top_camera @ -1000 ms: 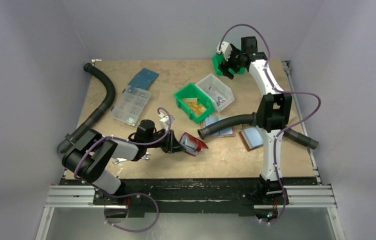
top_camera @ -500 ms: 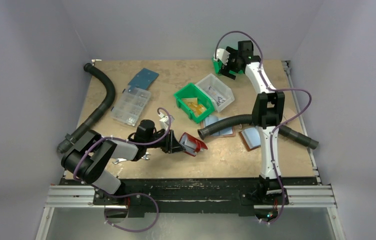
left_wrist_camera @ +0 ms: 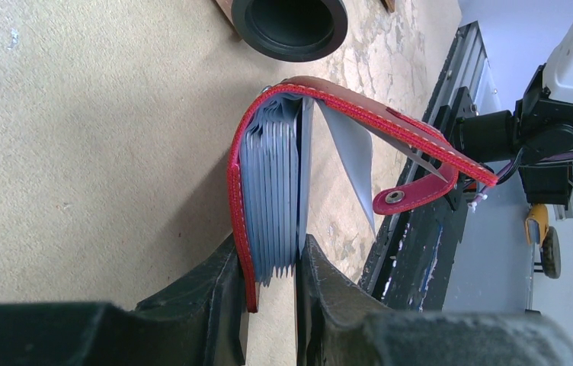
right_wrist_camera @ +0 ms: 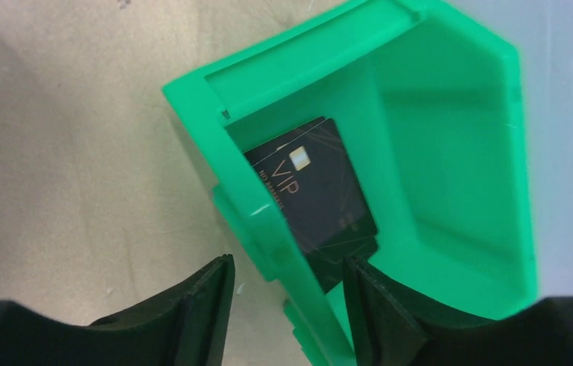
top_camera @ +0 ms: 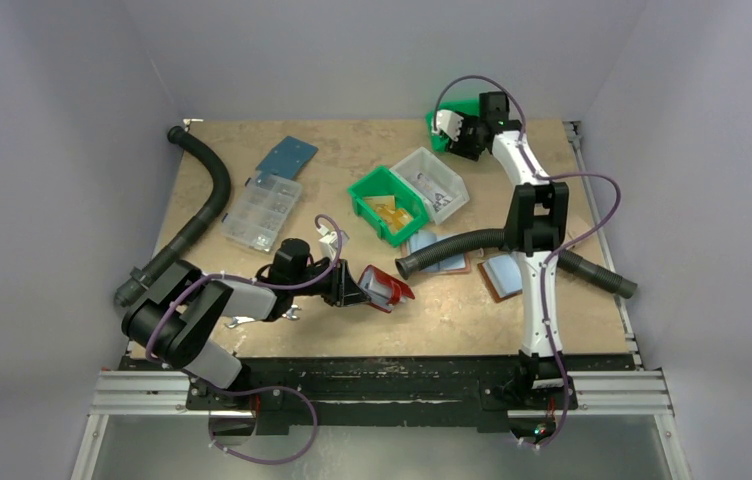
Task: Take the credit cards out of the card holder
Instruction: Move the storage box to the center of the board.
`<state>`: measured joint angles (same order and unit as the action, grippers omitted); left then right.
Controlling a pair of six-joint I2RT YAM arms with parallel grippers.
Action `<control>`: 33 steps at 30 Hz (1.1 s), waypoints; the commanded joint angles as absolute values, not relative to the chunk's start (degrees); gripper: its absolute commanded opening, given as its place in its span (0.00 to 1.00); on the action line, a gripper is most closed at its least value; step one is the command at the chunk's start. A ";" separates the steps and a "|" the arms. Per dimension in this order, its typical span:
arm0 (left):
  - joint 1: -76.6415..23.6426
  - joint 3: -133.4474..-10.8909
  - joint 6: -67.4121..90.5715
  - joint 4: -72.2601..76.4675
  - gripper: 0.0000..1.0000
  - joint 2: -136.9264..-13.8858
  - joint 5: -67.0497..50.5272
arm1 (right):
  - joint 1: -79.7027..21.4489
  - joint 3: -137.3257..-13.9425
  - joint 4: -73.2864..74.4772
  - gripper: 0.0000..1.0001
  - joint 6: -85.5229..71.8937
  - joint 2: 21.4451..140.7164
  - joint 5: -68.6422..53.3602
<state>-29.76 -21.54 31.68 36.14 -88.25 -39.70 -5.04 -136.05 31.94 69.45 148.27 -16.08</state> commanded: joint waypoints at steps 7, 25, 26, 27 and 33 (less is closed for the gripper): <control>-29.84 -21.39 29.52 33.19 0.00 -84.95 -38.43 | -4.39 -131.69 37.43 0.42 70.63 140.42 -18.46; -30.28 -21.09 30.62 34.93 0.00 -83.52 -39.67 | -4.32 -107.89 36.49 0.08 58.79 123.45 -12.54; -30.32 -21.02 30.67 35.00 0.00 -83.42 -39.72 | -4.37 -105.12 35.35 0.07 57.36 121.80 -11.28; -30.37 -21.01 30.75 35.04 0.00 -83.21 -39.77 | -4.39 -102.32 34.64 0.07 56.73 119.99 -10.41; -30.91 -20.96 30.82 35.39 0.00 -82.63 -40.03 | -4.15 -84.53 28.04 0.04 58.49 108.74 -7.44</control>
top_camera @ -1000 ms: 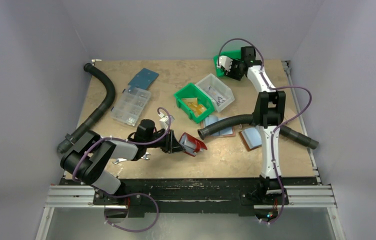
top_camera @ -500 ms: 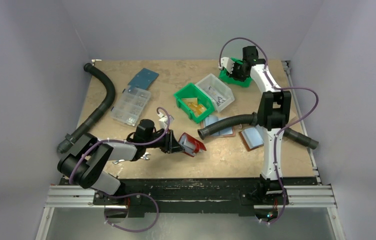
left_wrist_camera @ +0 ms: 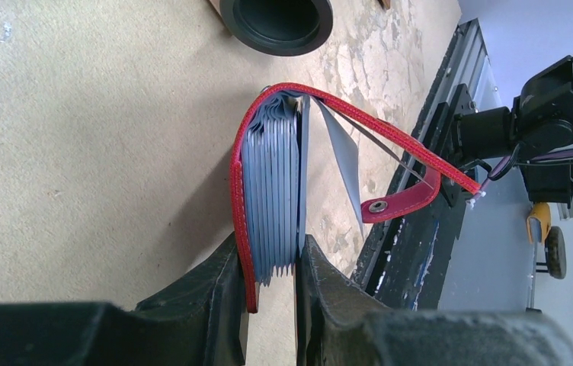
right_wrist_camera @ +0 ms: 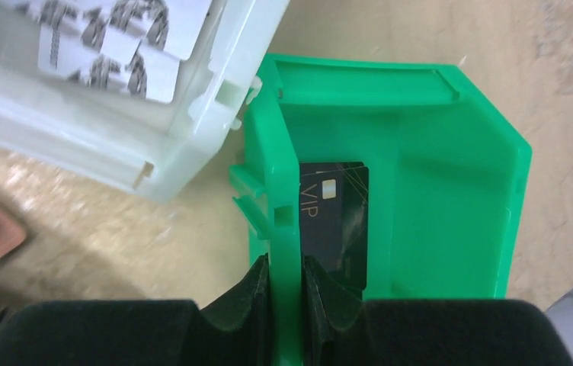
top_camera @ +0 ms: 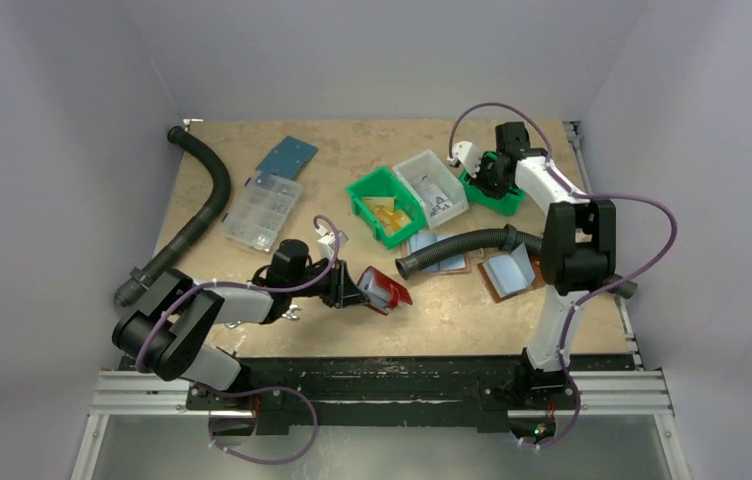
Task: Take the credit cards out of the card holder
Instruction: Move the storage box to the center of the board.
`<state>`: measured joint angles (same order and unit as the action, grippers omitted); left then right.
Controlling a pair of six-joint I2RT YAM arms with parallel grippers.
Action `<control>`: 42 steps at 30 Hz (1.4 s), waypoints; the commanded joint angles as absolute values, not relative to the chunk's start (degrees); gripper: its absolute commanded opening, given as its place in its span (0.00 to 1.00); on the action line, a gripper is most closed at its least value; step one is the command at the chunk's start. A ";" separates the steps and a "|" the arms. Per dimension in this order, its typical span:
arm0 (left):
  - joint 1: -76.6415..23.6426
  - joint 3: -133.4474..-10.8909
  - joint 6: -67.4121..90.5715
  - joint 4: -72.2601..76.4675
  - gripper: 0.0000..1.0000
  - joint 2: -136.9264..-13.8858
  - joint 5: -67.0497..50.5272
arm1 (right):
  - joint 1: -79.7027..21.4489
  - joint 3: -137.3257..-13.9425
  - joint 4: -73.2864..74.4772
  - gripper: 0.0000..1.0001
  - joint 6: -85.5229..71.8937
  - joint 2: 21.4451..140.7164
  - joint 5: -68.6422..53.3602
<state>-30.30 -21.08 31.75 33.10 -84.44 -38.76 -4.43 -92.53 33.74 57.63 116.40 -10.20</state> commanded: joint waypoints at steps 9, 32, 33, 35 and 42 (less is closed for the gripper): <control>-31.51 -20.83 30.72 35.47 0.00 -81.66 -39.90 | 4.35 -80.66 33.11 0.00 79.29 105.03 -10.81; -31.64 -21.36 30.47 34.69 0.00 -80.94 -39.87 | 7.69 -90.10 38.60 0.59 100.25 110.55 -20.44; -31.64 -21.36 30.47 34.70 0.00 -80.64 -39.82 | 7.73 -89.48 38.36 0.62 99.55 109.15 -20.97; -31.64 -21.51 30.58 34.47 0.00 -80.03 -39.65 | 7.82 -89.09 39.10 0.66 97.61 106.44 -22.74; -31.81 -22.29 31.65 30.86 0.00 -78.11 -39.43 | 6.88 -88.41 51.25 0.71 89.32 96.40 -35.78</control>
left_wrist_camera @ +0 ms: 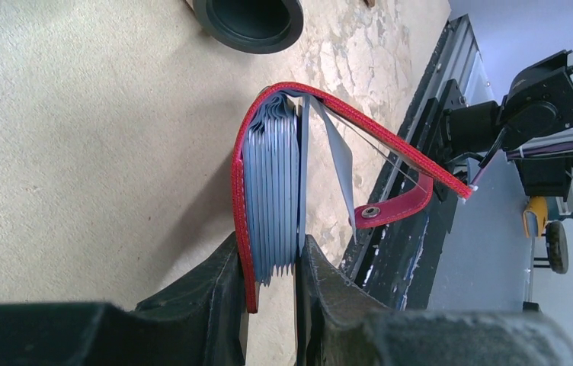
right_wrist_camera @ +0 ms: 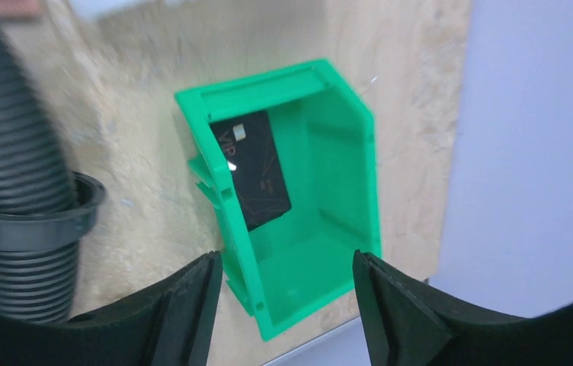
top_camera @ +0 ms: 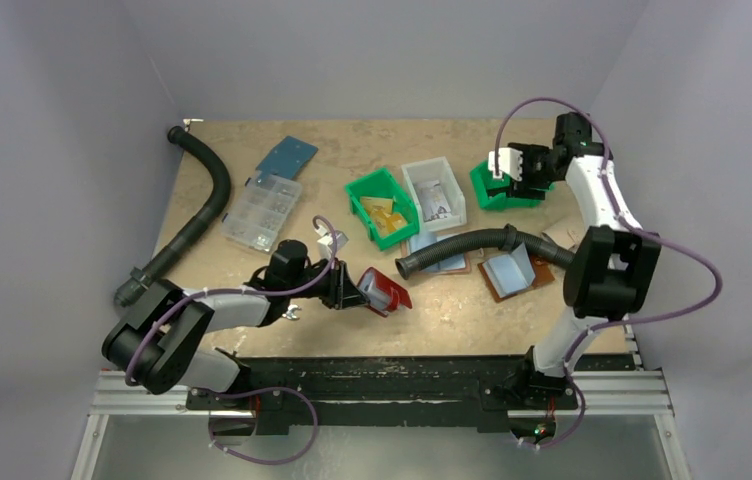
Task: Take the credit cards out of the card holder
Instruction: Move the storage box to the center of the board, then remove the credit card from the card holder.
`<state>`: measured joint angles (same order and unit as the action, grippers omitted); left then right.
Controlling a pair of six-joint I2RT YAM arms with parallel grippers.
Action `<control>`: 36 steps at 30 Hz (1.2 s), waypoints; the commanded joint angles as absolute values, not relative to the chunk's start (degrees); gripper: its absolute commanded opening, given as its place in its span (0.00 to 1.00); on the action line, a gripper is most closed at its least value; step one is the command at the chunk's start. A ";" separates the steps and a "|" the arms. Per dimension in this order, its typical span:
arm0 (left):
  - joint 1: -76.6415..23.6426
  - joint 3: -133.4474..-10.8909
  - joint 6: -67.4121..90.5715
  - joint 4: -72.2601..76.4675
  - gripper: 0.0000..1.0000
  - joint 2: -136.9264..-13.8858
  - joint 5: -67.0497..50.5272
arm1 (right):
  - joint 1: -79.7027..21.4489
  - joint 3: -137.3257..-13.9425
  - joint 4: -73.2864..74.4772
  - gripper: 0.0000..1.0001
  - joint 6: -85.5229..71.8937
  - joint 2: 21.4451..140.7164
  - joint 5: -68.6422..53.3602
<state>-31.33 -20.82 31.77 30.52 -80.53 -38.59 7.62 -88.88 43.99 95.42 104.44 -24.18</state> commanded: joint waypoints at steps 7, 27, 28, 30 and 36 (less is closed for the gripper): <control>-33.22 -24.65 33.92 23.19 0.00 -77.27 -39.39 | -5.51 -74.51 54.11 0.78 74.86 80.70 -50.20; -35.98 -25.30 50.05 23.26 0.00 -82.16 -44.58 | -39.57 -54.48 38.11 0.43 52.90 68.36 -53.65; -35.97 -25.67 50.74 22.76 0.00 -82.98 -44.90 | -41.22 -54.27 37.72 0.40 52.95 68.76 -51.65; -35.96 -25.94 52.39 22.57 0.00 -84.93 -46.04 | -44.26 -54.16 37.37 0.34 53.30 69.68 -49.72; -36.08 -25.67 56.83 25.71 0.00 -90.72 -50.08 | -53.83 -53.04 35.70 0.28 54.29 72.37 -41.69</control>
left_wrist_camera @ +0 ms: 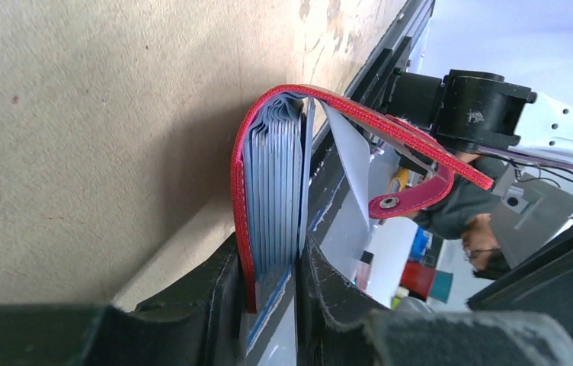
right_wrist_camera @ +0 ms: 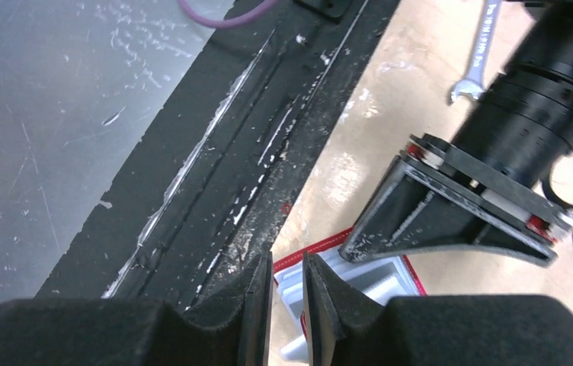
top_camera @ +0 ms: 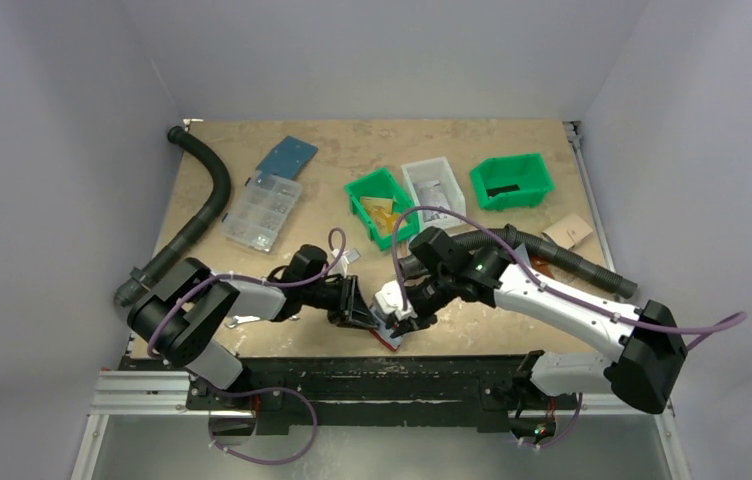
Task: Take the credit cards out of the card holder
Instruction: Remove the credit card from the card holder.
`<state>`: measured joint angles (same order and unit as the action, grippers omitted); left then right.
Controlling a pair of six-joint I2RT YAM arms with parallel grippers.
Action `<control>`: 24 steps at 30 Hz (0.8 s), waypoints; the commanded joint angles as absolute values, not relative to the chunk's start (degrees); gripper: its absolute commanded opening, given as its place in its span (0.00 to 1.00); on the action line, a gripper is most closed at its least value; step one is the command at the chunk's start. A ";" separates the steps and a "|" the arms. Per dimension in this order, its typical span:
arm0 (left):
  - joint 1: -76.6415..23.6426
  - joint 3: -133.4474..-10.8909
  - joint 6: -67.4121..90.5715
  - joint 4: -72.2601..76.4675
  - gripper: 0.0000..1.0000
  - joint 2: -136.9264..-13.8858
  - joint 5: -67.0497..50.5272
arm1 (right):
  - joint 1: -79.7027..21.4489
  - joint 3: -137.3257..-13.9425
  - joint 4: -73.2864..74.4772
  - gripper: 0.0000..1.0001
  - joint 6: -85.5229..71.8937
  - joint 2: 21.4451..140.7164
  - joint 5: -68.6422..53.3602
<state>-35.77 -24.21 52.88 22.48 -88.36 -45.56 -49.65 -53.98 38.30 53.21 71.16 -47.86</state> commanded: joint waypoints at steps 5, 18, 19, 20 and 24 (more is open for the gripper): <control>-36.06 -26.07 57.15 25.21 0.00 -92.21 -50.94 | -59.33 -52.66 34.45 0.26 54.32 75.22 -34.51; -36.01 -26.06 54.61 22.82 0.00 -92.70 -50.33 | -60.08 -57.34 42.57 0.35 57.99 78.46 -36.99; -36.01 -26.00 54.30 22.45 0.00 -92.60 -50.20 | -59.66 -57.87 43.30 0.36 58.34 78.23 -37.76; -36.07 -25.86 54.16 22.26 0.00 -92.48 -50.07 | -58.94 -57.99 43.70 0.38 58.74 77.82 -38.16; -35.98 -25.50 54.28 22.58 0.00 -92.46 -50.09 | -58.27 -56.65 42.75 0.44 58.49 77.58 -35.94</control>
<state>-35.77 -24.69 55.90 23.75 -92.05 -49.34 -59.07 -55.42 41.56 57.36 78.59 -35.75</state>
